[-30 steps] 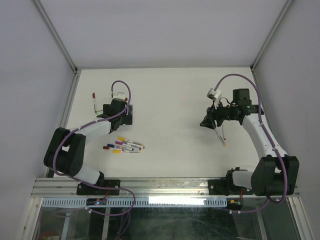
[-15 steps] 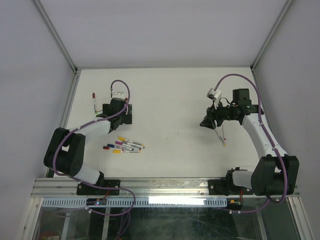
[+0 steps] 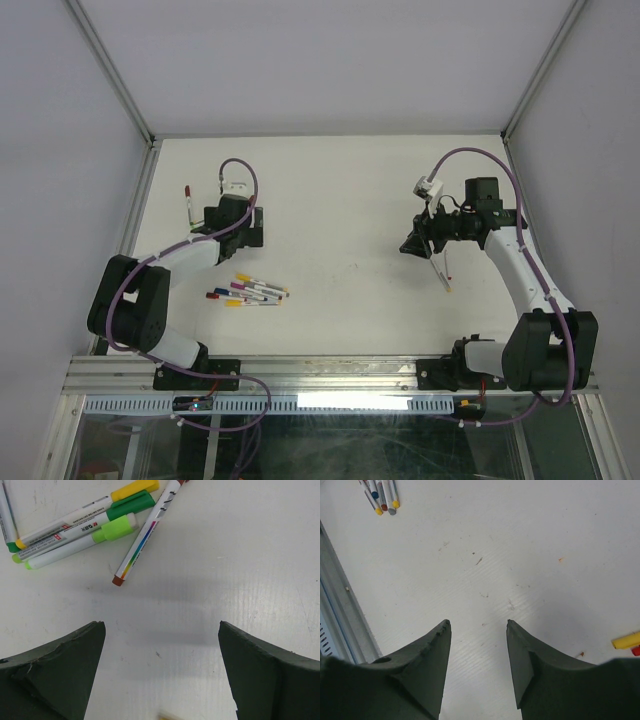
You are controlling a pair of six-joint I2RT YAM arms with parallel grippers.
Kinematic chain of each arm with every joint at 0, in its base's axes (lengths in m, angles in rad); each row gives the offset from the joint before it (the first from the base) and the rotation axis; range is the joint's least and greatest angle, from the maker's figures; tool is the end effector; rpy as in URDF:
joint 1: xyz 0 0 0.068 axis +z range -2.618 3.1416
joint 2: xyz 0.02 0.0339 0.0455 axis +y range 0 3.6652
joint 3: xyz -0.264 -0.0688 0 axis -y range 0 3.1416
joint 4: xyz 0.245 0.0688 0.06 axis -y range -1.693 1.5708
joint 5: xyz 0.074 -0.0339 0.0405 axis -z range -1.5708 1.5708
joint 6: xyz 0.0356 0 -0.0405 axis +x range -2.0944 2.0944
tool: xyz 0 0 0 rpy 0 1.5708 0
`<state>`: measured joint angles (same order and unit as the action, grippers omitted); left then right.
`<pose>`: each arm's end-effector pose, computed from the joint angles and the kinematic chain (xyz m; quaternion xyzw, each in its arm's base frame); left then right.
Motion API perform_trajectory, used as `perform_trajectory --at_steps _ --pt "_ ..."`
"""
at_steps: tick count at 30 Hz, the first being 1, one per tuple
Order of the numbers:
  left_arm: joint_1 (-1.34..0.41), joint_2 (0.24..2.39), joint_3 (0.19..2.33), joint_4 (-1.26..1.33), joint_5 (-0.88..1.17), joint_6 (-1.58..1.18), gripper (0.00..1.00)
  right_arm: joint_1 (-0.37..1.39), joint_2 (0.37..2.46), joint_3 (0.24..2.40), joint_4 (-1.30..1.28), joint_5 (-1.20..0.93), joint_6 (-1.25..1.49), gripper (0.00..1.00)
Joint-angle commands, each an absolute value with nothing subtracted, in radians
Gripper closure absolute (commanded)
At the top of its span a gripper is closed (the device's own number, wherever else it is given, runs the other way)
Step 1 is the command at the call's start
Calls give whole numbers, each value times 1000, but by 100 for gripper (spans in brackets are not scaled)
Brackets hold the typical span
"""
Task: Open the pen caps
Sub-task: Move the pen to the center of the board.
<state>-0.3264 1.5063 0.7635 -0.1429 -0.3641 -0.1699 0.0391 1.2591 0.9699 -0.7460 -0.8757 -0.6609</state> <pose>0.2806 -0.0816 0.1724 0.0118 0.9283 0.0842 0.3621 0.2391 0.0367 0.2692 -0.4049 0.7820 0.3160 0.3532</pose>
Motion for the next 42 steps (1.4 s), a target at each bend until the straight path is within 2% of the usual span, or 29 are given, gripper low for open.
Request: perform_trajectory --at_steps 1,15,24,31,42 --pt "-312 1512 809 -117 -339 -158 1 35 1257 978 -738 -888 -676 49" --pt "-264 1583 899 -127 -304 -143 2 35 1256 977 -738 -892 -676 49" --pt "-203 1681 992 -153 -216 -111 30 35 1259 976 -738 -895 -676 49" --pt "-177 1737 1037 -174 -161 -99 42 34 1262 976 -739 -896 -676 49" --pt "-171 1776 1052 -192 -151 -100 52 35 1265 977 -741 -894 -676 49"
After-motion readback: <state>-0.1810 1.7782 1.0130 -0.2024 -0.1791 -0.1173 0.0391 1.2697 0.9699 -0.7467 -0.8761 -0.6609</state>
